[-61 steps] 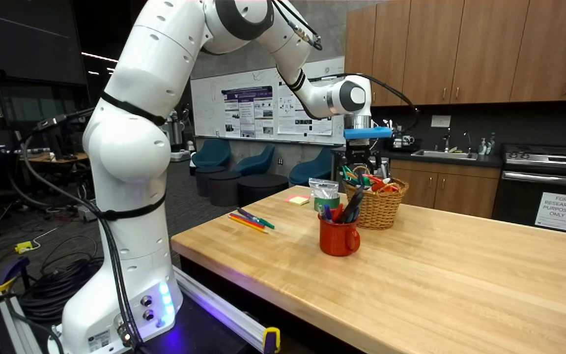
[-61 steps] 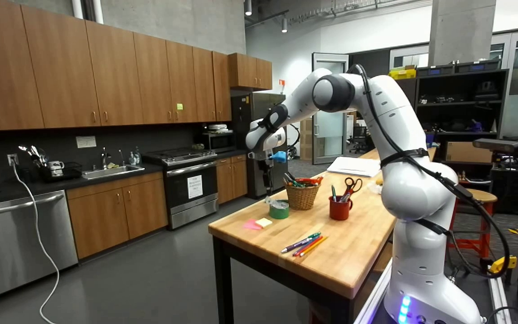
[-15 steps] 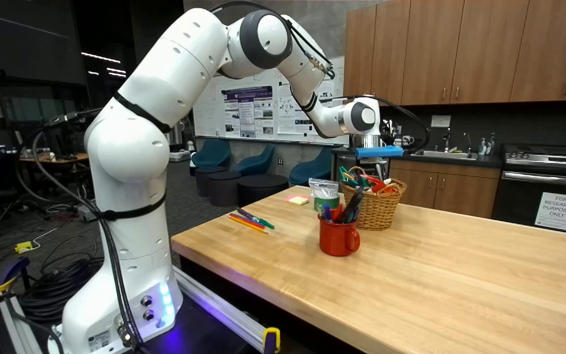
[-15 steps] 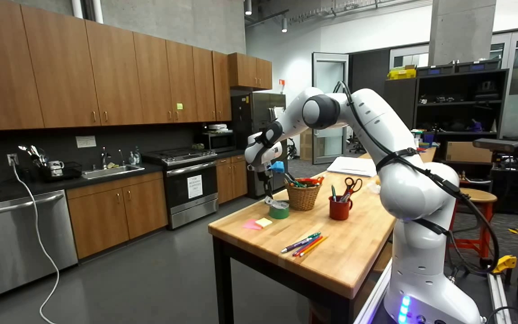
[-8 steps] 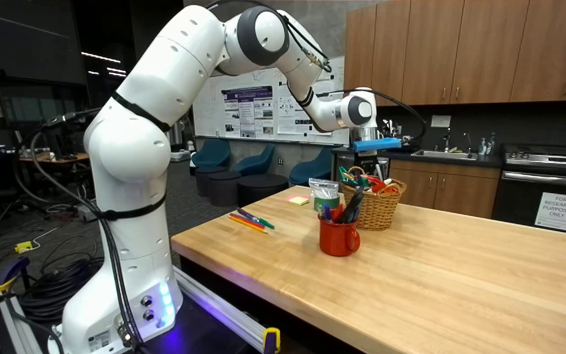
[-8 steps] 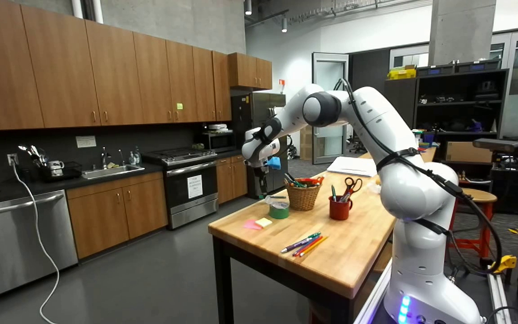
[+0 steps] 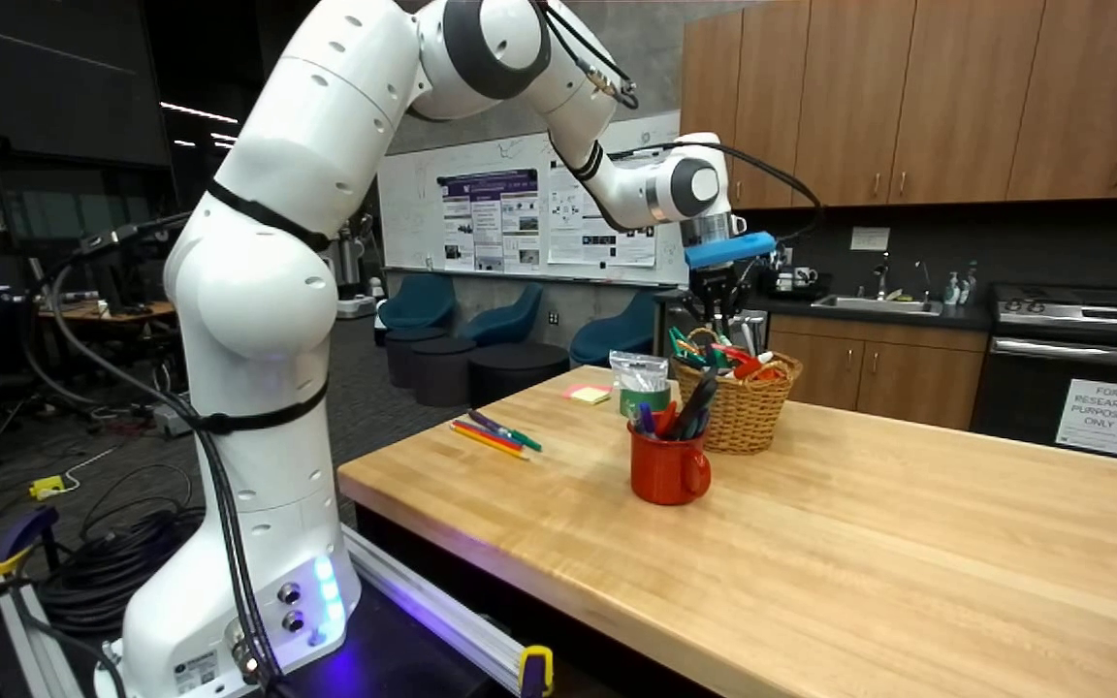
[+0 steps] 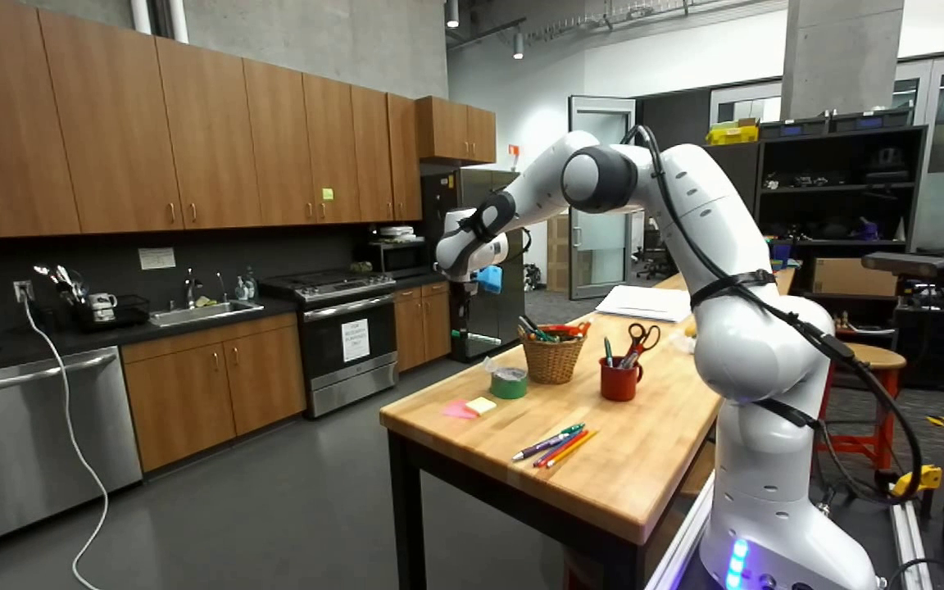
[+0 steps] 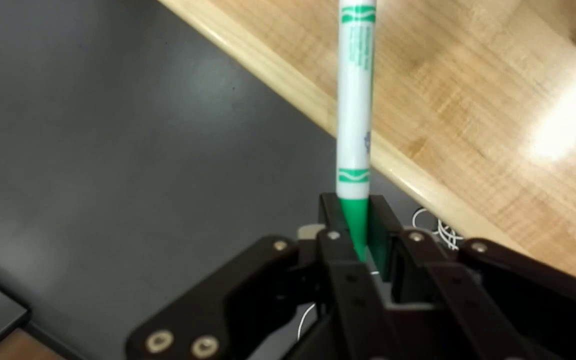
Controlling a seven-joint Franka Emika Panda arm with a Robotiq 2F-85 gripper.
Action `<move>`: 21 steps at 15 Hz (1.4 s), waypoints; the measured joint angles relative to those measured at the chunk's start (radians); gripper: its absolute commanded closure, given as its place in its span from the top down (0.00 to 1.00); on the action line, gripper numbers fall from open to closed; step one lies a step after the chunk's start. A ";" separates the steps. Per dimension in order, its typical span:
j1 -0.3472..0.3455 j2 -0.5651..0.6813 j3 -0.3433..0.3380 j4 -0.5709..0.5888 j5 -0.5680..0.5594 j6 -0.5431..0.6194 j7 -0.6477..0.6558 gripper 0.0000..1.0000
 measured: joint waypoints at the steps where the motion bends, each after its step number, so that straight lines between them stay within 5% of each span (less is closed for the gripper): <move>1: 0.000 -0.020 0.004 -0.023 0.013 0.031 0.007 0.04; 10: -0.001 -0.306 0.029 -0.406 0.157 0.426 0.047 0.04; 21: -0.008 -0.684 0.019 -0.819 0.361 0.627 -0.038 0.04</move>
